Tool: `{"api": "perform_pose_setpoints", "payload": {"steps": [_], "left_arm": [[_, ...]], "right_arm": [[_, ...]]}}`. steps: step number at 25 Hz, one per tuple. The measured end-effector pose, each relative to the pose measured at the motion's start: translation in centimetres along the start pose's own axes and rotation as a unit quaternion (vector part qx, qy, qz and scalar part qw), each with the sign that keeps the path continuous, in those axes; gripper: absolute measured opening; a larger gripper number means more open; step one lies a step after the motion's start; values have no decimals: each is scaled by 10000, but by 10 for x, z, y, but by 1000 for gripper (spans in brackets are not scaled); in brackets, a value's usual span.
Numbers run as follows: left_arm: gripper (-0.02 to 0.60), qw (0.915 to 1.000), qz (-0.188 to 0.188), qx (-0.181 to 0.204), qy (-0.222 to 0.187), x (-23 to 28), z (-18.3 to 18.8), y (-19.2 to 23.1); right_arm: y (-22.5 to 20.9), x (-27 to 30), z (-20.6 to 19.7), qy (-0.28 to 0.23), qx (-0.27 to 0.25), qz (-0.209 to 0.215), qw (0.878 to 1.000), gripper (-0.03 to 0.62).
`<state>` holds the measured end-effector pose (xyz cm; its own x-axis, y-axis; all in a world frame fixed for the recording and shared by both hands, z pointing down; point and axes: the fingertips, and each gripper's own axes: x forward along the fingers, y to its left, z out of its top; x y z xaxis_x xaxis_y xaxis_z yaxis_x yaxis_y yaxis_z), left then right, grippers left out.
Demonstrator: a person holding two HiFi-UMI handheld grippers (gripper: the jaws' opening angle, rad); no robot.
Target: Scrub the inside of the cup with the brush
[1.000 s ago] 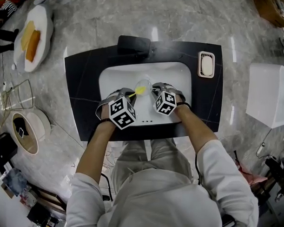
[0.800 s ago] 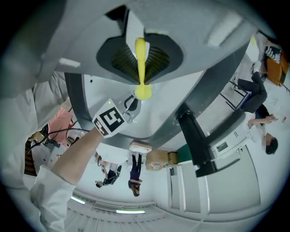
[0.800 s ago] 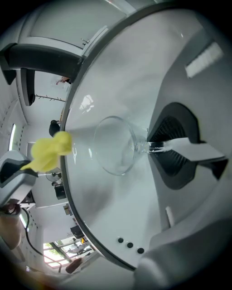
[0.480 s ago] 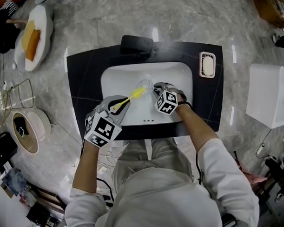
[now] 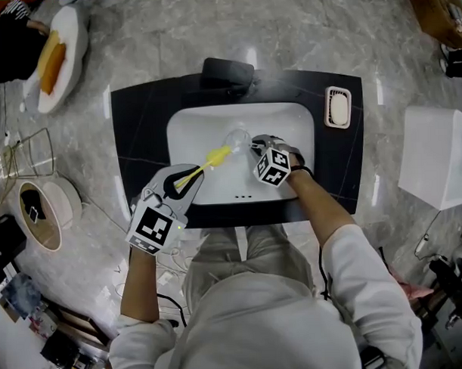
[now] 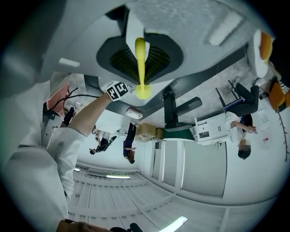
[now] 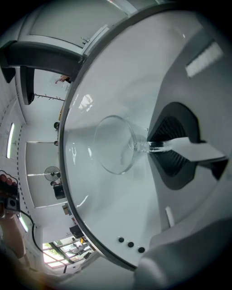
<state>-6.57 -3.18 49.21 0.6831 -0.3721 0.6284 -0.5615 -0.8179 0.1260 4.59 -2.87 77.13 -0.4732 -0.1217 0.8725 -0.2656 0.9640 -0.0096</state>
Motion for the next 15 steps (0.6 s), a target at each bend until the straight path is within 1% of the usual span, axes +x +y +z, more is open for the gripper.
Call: {"api": "perform_pose_setpoints", "payload": {"steps": [5,6,7,8,10,11,15], "left_arm": [[38,10000,12,-12,-39,-3,0,1],[38,10000,18,-7,-43,-4,0,2],[38,10000,22,-4,-49,-5,1,2],[38,10000,24,-4,-59,-6,1,2],[38,10000,28,-5,-79,-8,1,2],[38,10000,30,-6,-89,-9,1,2],[38,9999,44,-21,-123,-10,2,2]], "right_arm": [[2,0,0,18,9,88,10000,43],[2,0,0,41,45,126,9999,74],[2,0,1,65,99,170,9998,155],[2,0,1,79,153,205,9996,183],[2,-2,4,71,213,252,9994,209],[2,-3,5,68,223,281,9993,238],[1,-9,6,69,242,357,9990,269]]}}
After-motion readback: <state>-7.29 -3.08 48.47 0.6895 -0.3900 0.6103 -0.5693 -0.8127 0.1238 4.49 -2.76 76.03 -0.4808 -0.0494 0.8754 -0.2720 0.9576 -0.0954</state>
